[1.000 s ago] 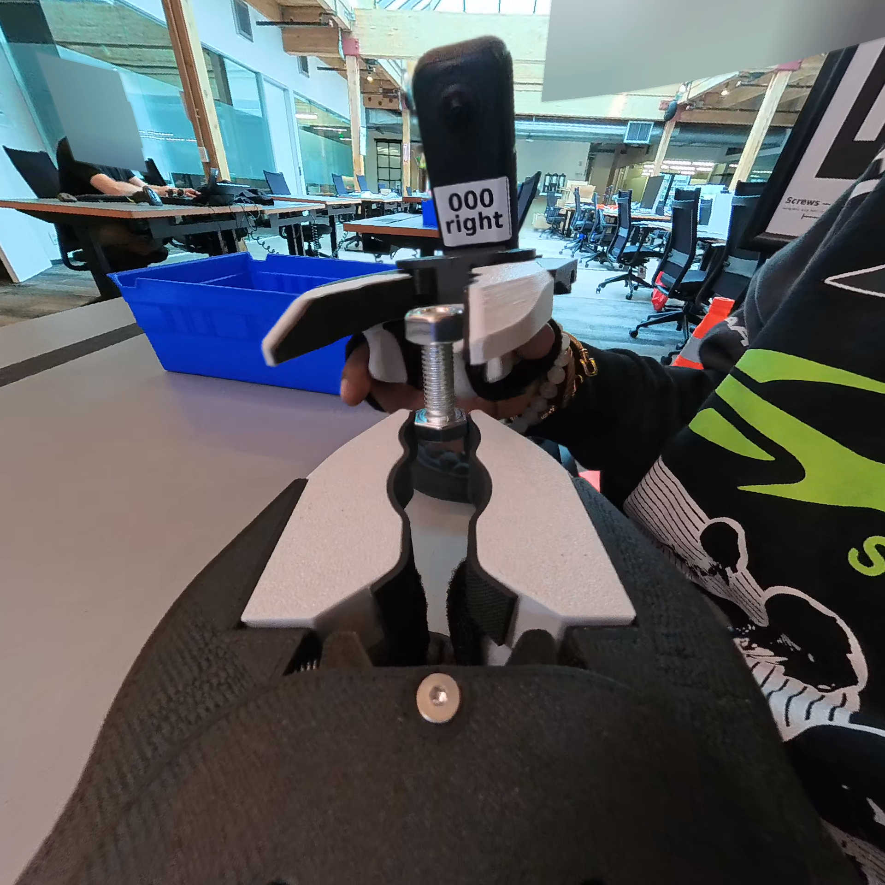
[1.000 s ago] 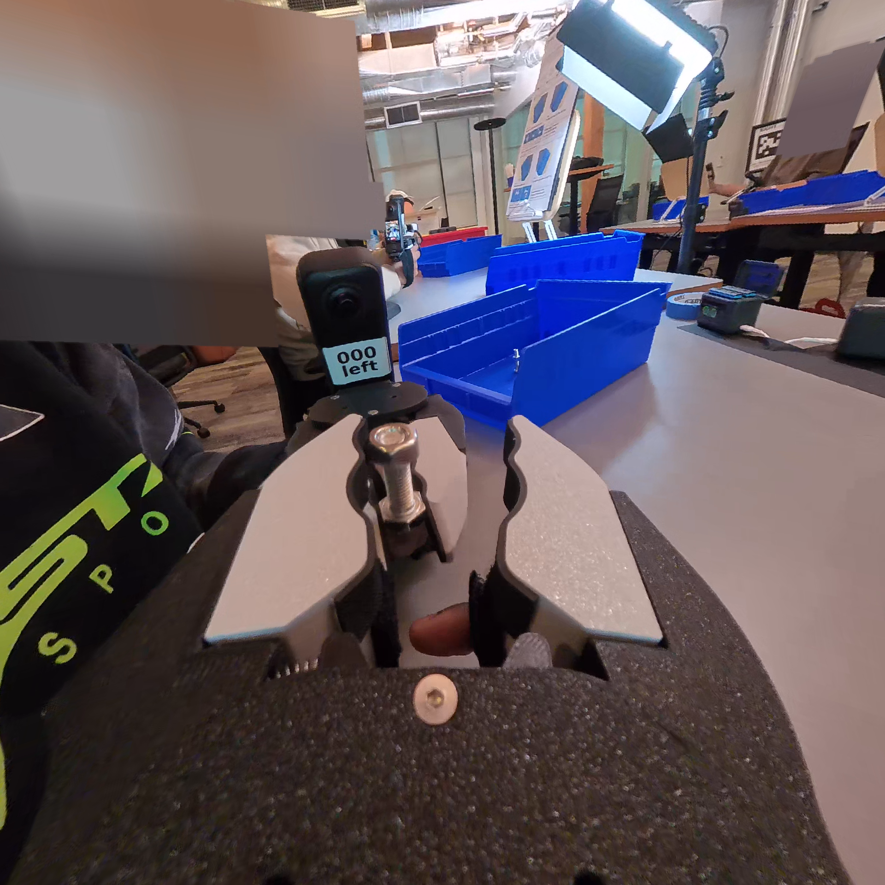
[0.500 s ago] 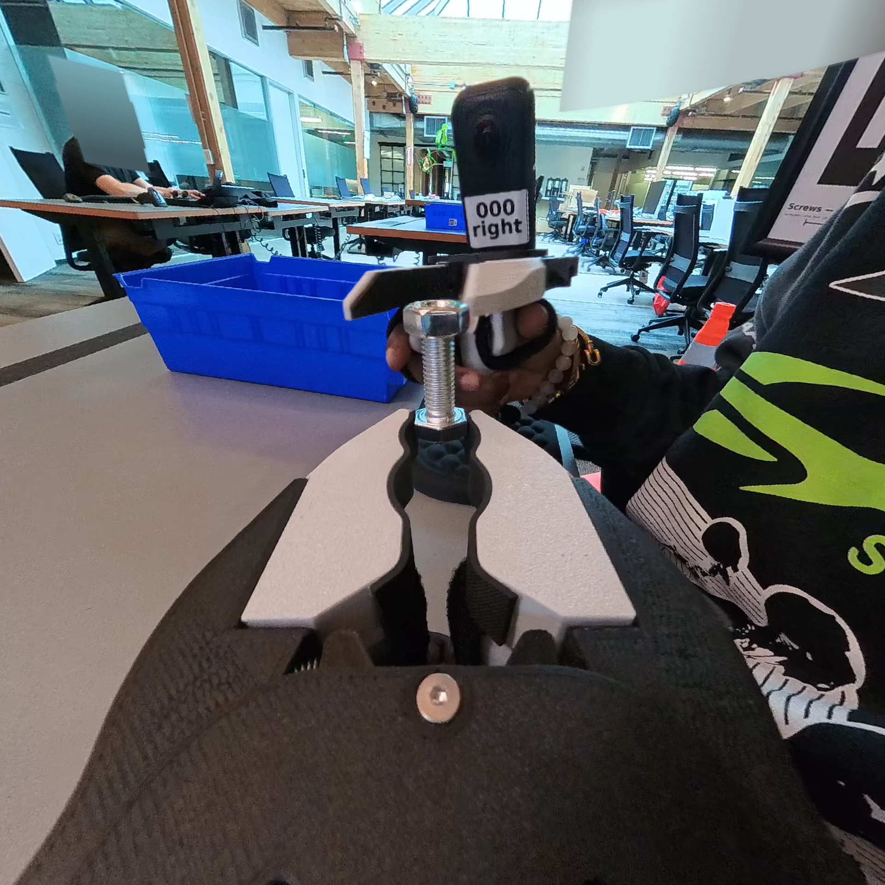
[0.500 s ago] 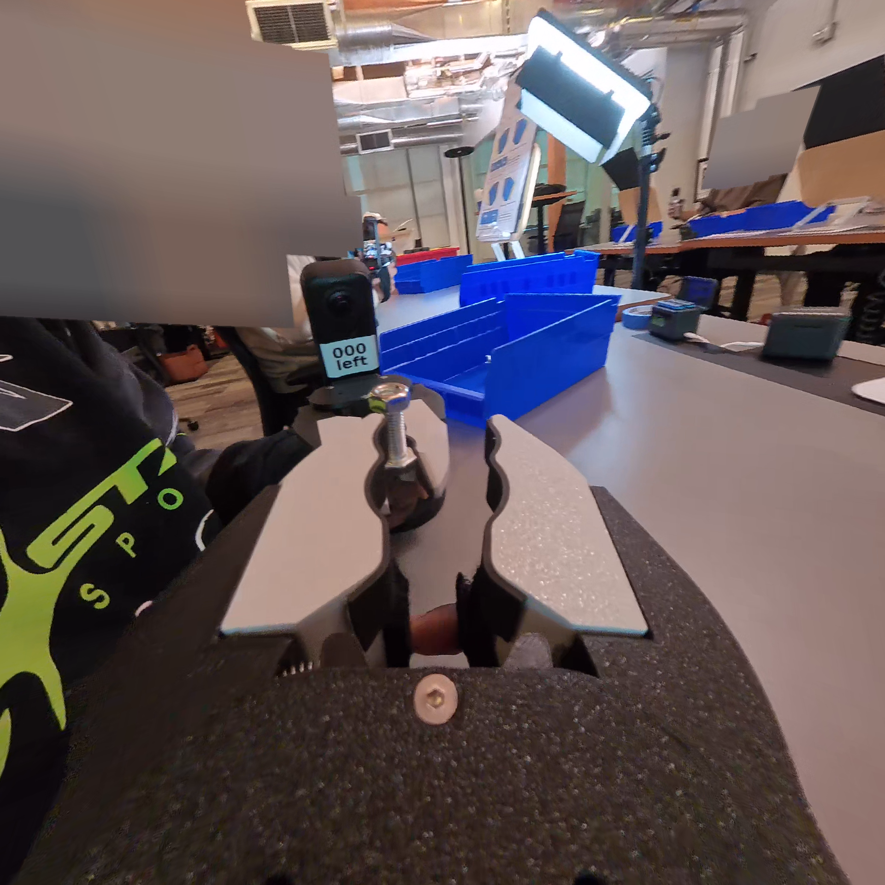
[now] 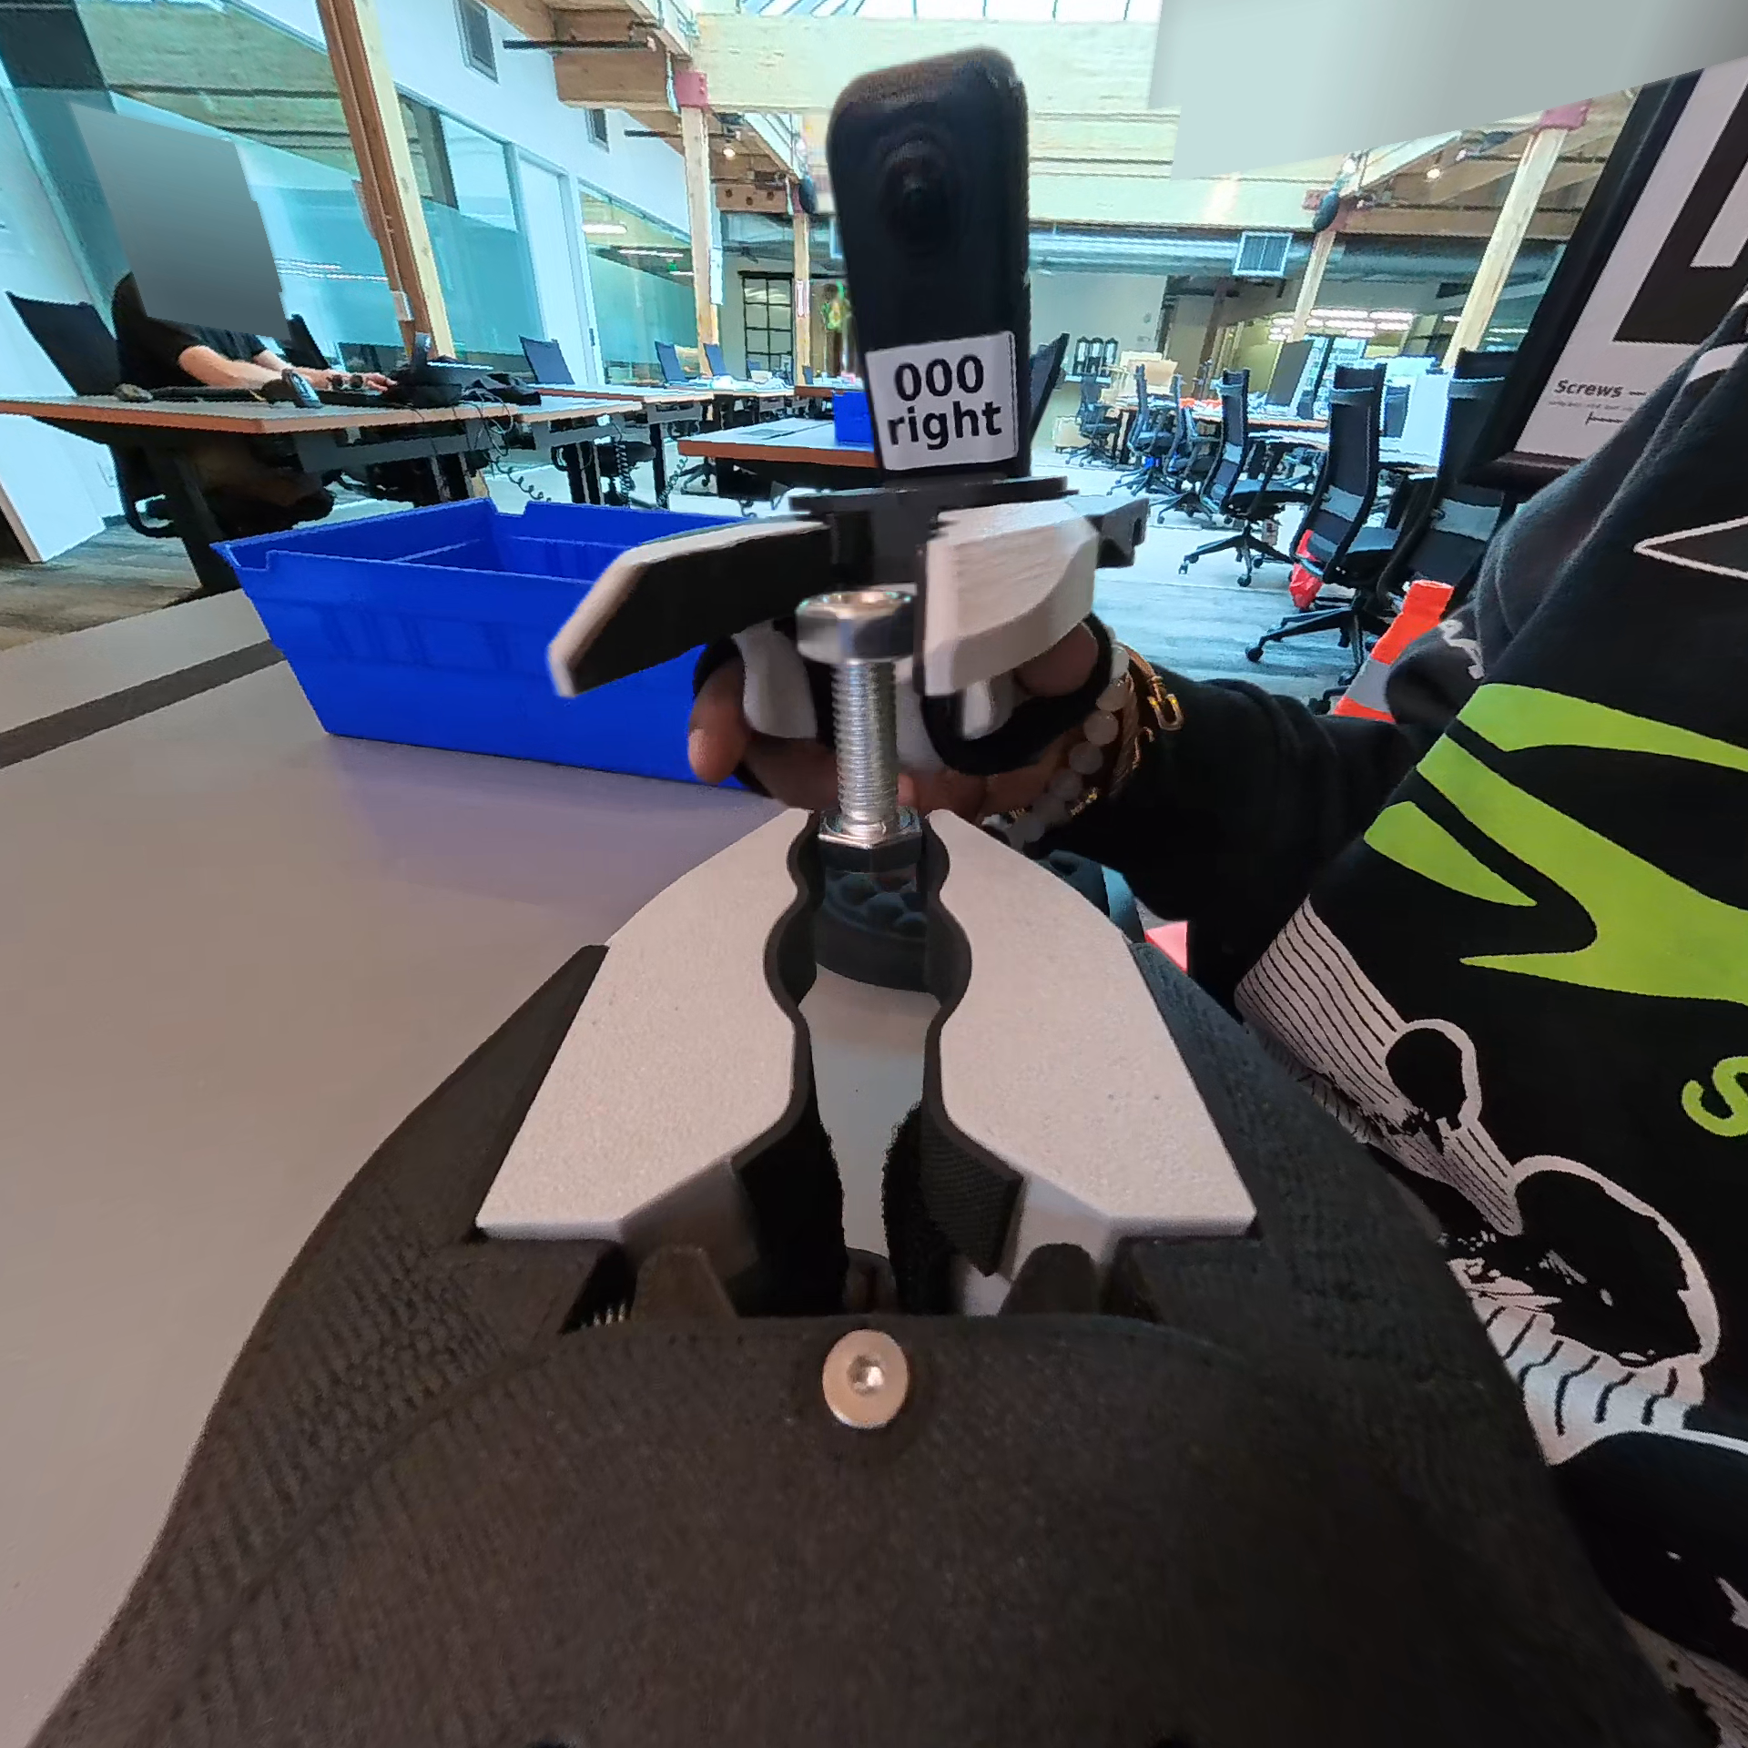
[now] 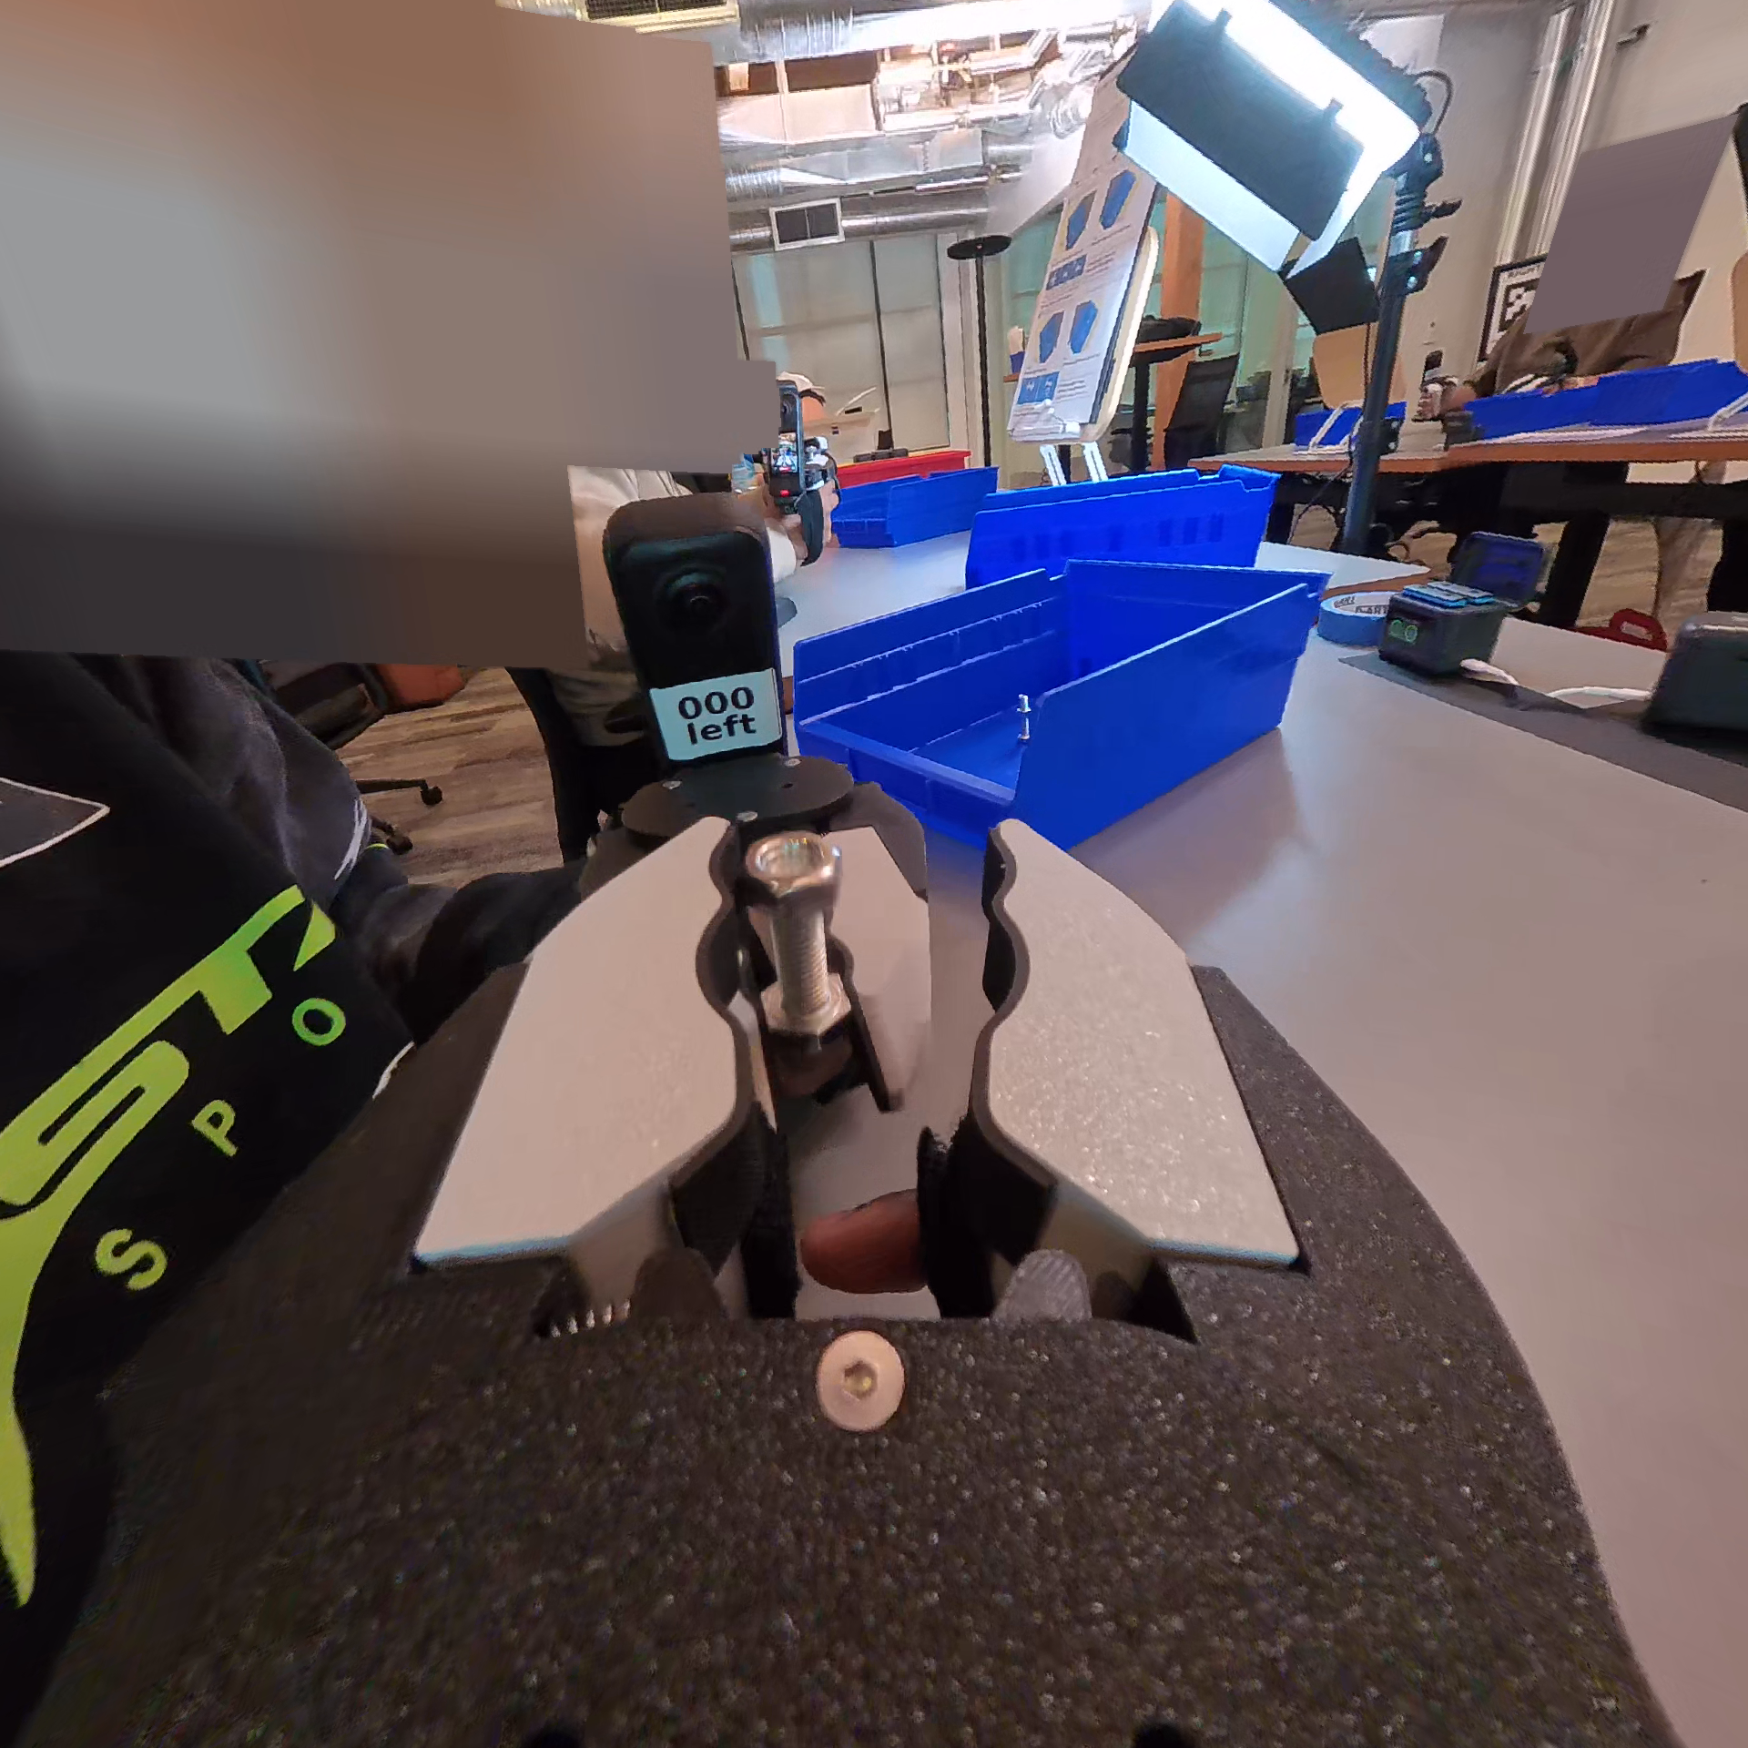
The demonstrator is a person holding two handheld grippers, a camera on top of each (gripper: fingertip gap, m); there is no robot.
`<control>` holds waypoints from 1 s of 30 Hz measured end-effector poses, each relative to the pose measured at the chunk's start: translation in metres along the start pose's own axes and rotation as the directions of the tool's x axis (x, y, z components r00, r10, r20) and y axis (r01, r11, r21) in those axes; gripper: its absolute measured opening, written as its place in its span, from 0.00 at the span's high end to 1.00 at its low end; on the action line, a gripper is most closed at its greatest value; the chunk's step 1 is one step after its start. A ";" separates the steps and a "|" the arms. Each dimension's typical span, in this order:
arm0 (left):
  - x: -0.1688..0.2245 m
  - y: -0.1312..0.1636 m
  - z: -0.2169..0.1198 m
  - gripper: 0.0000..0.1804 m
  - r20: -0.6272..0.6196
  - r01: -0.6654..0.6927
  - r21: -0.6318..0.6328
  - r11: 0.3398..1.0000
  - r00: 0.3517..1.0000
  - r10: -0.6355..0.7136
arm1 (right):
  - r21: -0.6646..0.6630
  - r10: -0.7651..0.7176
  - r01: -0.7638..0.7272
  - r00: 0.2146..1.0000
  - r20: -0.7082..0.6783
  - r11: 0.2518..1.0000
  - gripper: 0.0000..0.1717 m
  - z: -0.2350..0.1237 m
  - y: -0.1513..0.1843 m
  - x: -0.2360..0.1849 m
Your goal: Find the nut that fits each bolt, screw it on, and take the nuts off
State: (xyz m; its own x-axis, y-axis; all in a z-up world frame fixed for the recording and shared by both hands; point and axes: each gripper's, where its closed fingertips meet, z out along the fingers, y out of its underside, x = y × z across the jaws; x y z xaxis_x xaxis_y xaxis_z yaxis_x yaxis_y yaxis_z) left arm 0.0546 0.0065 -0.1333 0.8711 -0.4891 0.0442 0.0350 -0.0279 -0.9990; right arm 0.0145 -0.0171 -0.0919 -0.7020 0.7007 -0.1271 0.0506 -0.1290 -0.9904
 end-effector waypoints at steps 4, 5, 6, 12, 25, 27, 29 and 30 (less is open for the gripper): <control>-0.001 -0.003 -0.002 0.90 0.000 0.011 0.022 1.000 1.000 -0.011 | 0.031 -0.001 0.003 0.998 -0.067 1.000 0.85 -0.030 -0.002 0.010; -0.001 -0.003 -0.002 0.90 0.002 0.008 0.024 1.000 1.000 -0.009 | 0.034 -0.002 0.006 0.994 -0.110 0.999 0.87 -0.039 -0.002 0.016; -0.001 -0.003 -0.002 0.90 0.004 0.008 0.021 1.000 1.000 -0.008 | 0.035 -0.002 0.007 0.992 -0.130 0.999 0.88 -0.046 -0.002 0.019; -0.002 -0.001 -0.001 0.90 0.010 0.005 0.009 1.000 1.000 -0.005 | -0.017 -0.006 0.005 0.997 -0.079 1.000 0.81 -0.048 -0.010 0.006; -0.001 0.004 0.003 0.90 0.022 -0.030 -0.034 0.999 0.999 0.031 | -0.637 -0.060 0.143 0.987 0.151 0.758 0.79 -0.023 0.001 -0.012; -0.001 0.005 0.002 0.90 0.022 -0.031 -0.033 0.999 0.999 0.031 | -0.665 -0.058 0.161 0.983 0.174 0.730 0.81 -0.021 0.002 -0.015; 0.000 0.005 0.003 0.90 0.022 -0.031 -0.034 0.999 0.999 0.032 | -0.683 -0.068 0.181 0.980 0.189 0.708 0.84 -0.020 0.006 -0.016; 0.000 0.005 0.003 0.90 0.020 -0.031 -0.034 0.999 0.999 0.032 | -0.681 -0.081 0.192 0.978 0.192 0.707 0.88 -0.019 0.007 -0.016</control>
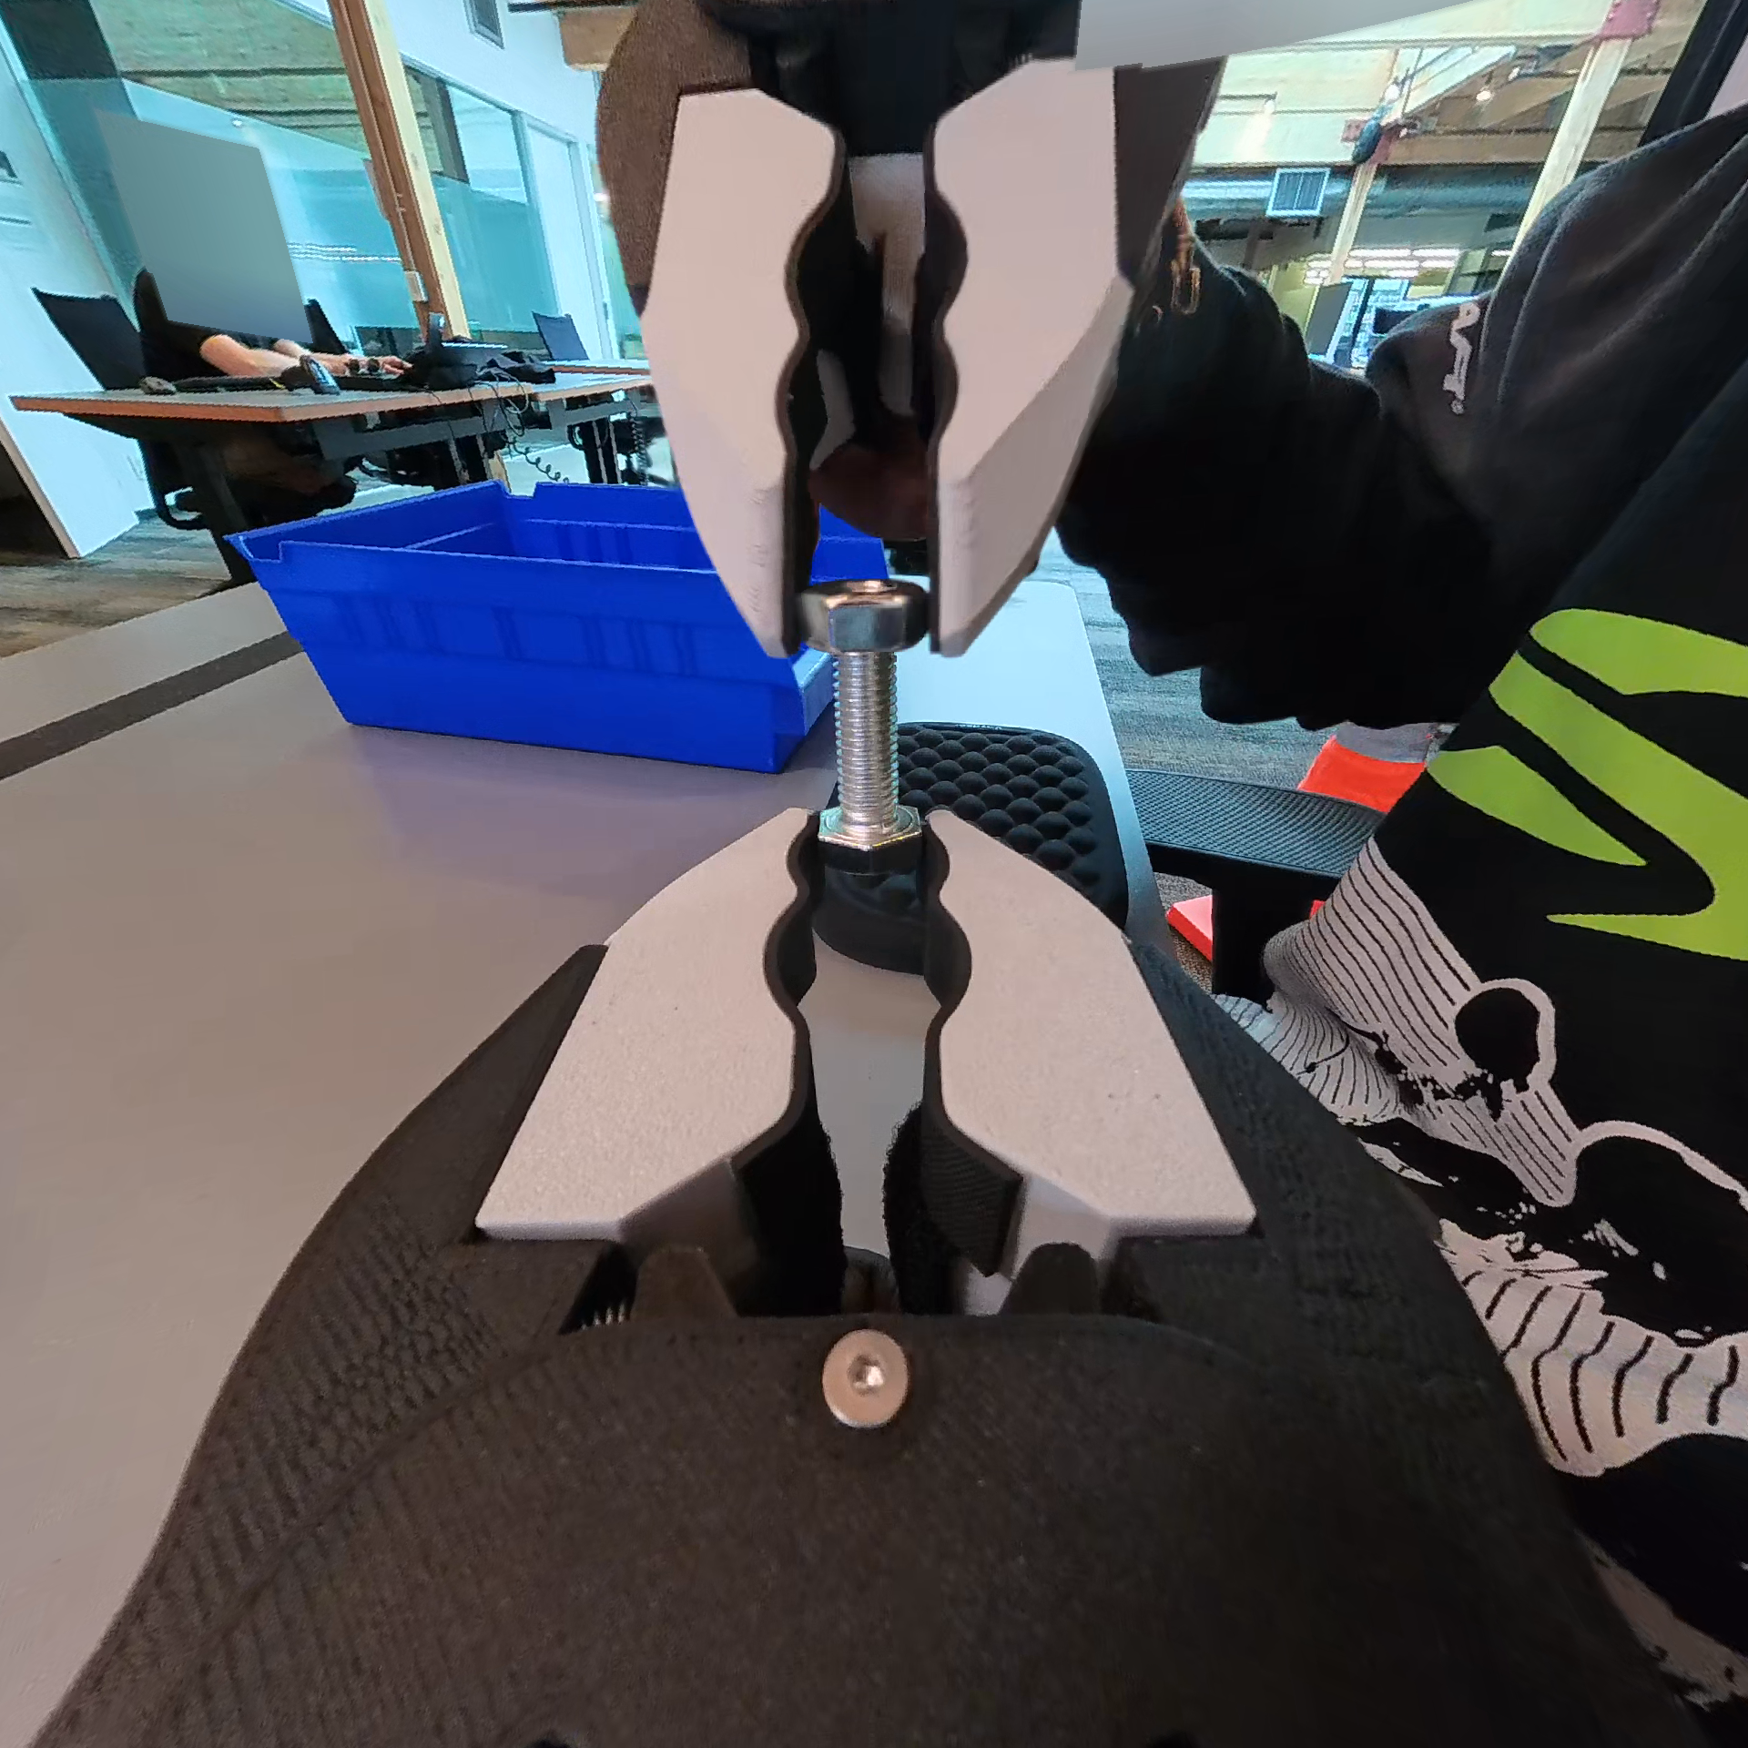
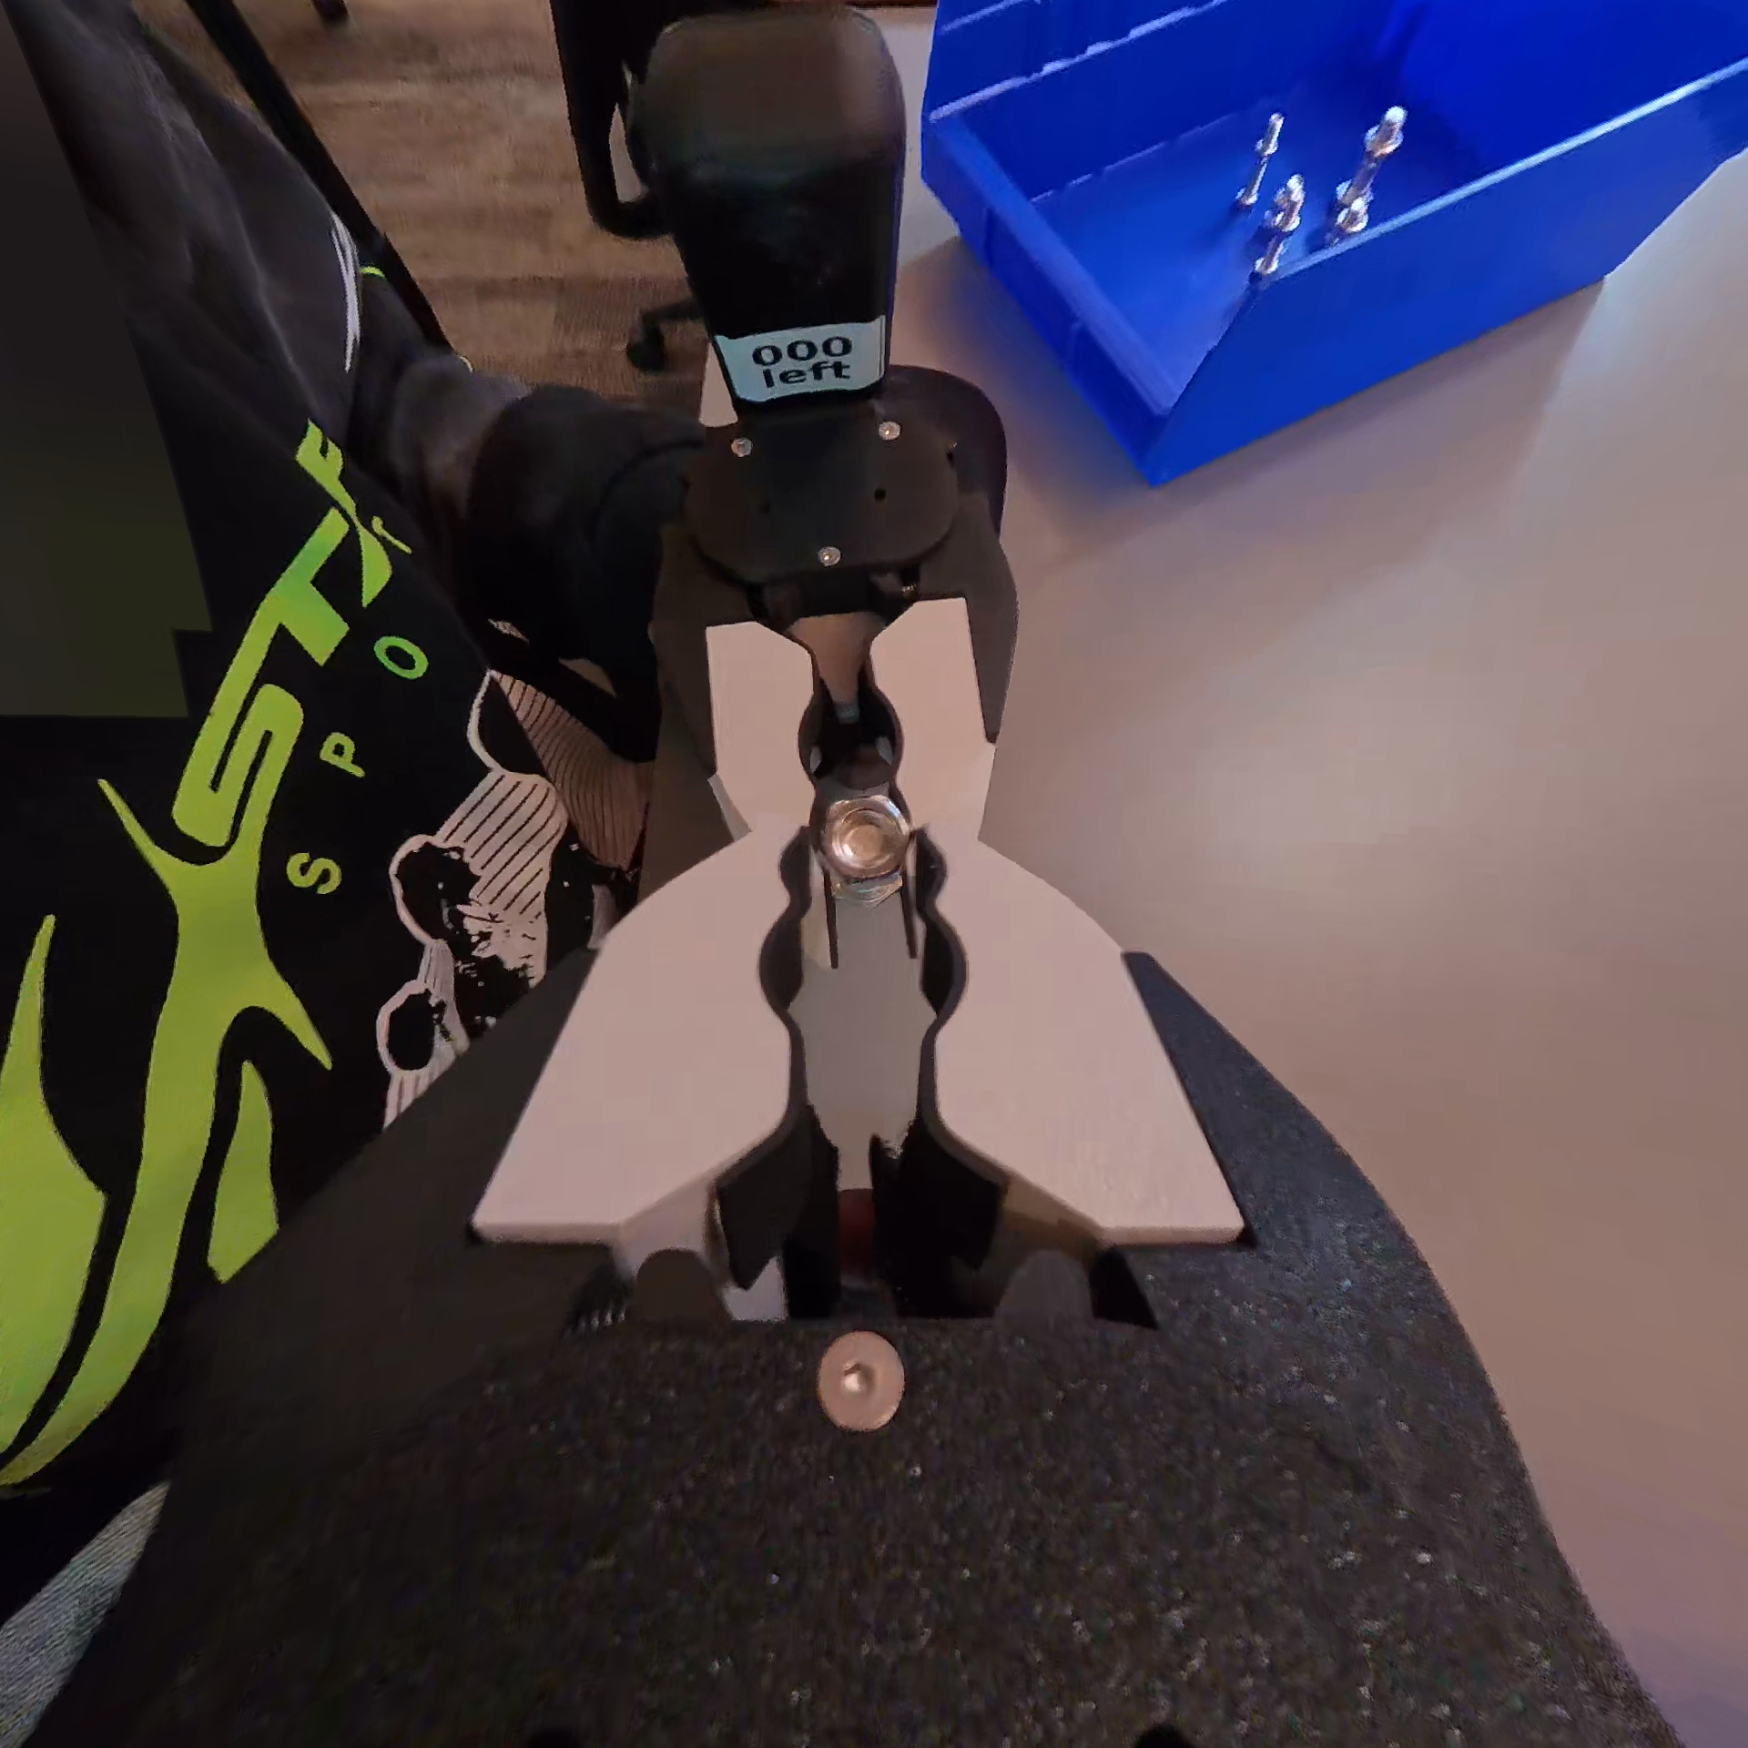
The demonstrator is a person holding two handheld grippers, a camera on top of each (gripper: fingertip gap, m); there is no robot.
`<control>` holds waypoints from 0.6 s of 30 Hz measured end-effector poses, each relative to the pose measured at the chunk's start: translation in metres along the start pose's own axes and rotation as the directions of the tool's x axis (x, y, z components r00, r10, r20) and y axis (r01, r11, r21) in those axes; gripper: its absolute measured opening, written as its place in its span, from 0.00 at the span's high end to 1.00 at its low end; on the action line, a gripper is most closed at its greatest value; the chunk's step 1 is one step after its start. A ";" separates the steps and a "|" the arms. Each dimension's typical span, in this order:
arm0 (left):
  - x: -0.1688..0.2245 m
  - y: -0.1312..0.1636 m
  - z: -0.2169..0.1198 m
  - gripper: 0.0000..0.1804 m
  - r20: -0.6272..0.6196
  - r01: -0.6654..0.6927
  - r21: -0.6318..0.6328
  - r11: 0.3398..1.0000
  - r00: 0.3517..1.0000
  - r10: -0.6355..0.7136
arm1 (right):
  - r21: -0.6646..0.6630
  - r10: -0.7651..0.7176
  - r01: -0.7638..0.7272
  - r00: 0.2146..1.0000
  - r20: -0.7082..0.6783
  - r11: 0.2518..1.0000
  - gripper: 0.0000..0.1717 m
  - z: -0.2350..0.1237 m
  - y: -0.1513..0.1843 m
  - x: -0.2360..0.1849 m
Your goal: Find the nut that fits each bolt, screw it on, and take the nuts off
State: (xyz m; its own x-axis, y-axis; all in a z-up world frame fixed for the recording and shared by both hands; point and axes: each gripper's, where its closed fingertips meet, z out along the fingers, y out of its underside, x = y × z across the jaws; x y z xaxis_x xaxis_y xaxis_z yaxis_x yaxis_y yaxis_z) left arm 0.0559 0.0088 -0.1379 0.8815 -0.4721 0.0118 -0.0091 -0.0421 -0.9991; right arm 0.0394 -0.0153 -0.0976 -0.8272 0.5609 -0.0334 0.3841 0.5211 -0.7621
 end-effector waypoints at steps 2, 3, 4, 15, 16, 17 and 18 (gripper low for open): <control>0.000 -0.001 0.000 0.90 -0.003 0.003 0.005 1.000 1.000 -0.003 | 0.013 -0.010 0.010 1.000 -0.009 1.000 0.89 0.000 -0.001 0.000; 0.000 -0.001 0.000 0.90 -0.004 0.004 0.007 1.000 1.000 -0.004 | 0.017 -0.015 0.015 1.000 -0.013 1.000 0.89 -0.001 -0.001 0.000; 0.000 -0.001 -0.001 0.90 -0.009 0.007 0.010 1.000 1.000 -0.006 | 0.021 -0.029 0.029 0.999 -0.017 0.999 0.89 -0.002 -0.001 0.000; 0.034 -0.001 0.000 0.90 -0.271 0.066 -0.004 0.998 0.960 -0.065 | 0.075 -0.337 0.331 0.934 0.114 0.941 0.89 -0.008 0.000 -0.026; 0.041 0.000 -0.001 0.90 -0.328 0.086 -0.018 0.996 0.941 -0.087 | 0.110 -0.381 0.369 0.916 0.125 0.923 0.89 -0.010 -0.006 -0.030; 0.047 0.000 -0.001 0.90 -0.367 0.107 -0.025 0.994 0.924 -0.109 | 0.141 -0.420 0.402 0.898 0.134 0.905 0.89 -0.014 -0.011 -0.034; 0.049 0.000 0.000 0.90 -0.377 0.110 -0.027 0.994 0.919 -0.112 | 0.158 -0.442 0.422 0.889 0.122 0.893 0.89 -0.018 -0.016 -0.034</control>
